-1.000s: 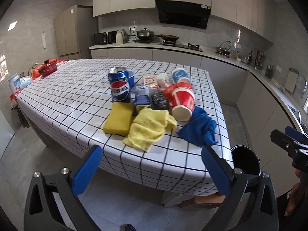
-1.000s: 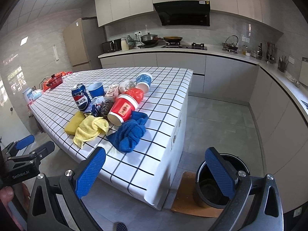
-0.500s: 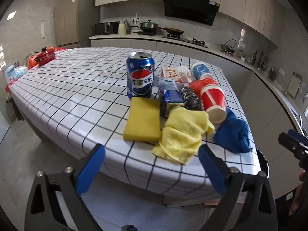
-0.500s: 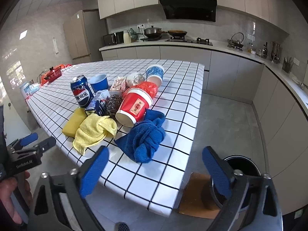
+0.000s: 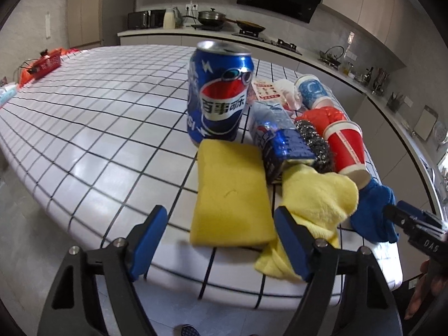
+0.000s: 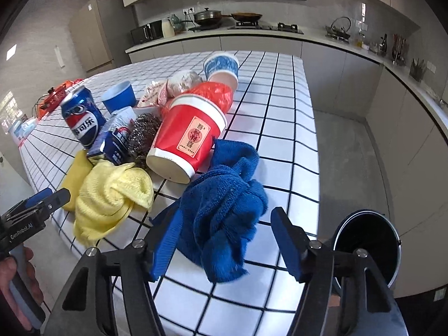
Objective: Collect trash
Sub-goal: 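Grasp the yellow sponge with the left tool while the right tool grasps the blue towel, then carry the sponge and towel over the black bin and open both tools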
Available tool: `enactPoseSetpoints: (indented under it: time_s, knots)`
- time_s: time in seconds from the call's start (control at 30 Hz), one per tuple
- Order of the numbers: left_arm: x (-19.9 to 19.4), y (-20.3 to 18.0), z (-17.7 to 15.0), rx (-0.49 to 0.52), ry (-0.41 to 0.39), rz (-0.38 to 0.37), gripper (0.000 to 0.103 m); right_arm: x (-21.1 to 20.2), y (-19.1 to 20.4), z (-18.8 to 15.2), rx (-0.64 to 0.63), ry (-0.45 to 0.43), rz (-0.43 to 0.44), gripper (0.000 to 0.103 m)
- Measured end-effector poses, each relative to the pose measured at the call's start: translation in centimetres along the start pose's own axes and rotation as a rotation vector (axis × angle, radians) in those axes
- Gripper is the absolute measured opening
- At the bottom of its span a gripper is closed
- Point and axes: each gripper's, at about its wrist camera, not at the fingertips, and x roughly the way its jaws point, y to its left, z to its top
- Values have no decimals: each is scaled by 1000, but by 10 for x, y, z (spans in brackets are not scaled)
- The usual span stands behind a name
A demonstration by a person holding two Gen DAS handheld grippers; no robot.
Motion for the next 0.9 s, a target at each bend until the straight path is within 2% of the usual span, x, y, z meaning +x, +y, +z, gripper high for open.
enactPoseSetpoints:
  time_s: [0.2,0.3,0.47,0.53,0.57,0.6,0.63,0.7,0.77,0.9]
  knots:
    - [15,-8,7,22,25,-25,80,19,5,1,14,22,-23,67]
    - [25,-5,9,20,43,-18,80,28,4,4,29,28,-30,67]
    - [19,-1,1,52,24,23,80,38,8,3,10,33,-62,67]
    - [15,1,-3,63,14,26,76,35,9,0,15,31,-56,67]
    - [12,2,-5,71,4,33,74,35,9,-2,12,28,-59,64]
    - [11,4,-6,72,-3,30,64,34,10,-3,1,20,-72,49]
    - [10,6,-6,74,-8,11,59,35,12,-3,-7,14,-81,41]
    - [9,8,-3,78,-12,-12,53,34,10,0,-3,10,-53,33]
    - [4,11,-2,77,-30,-31,51,32,8,2,4,8,-42,31]
    - [-20,11,4,98,-99,-16,51,17,8,4,14,-26,-40,31]
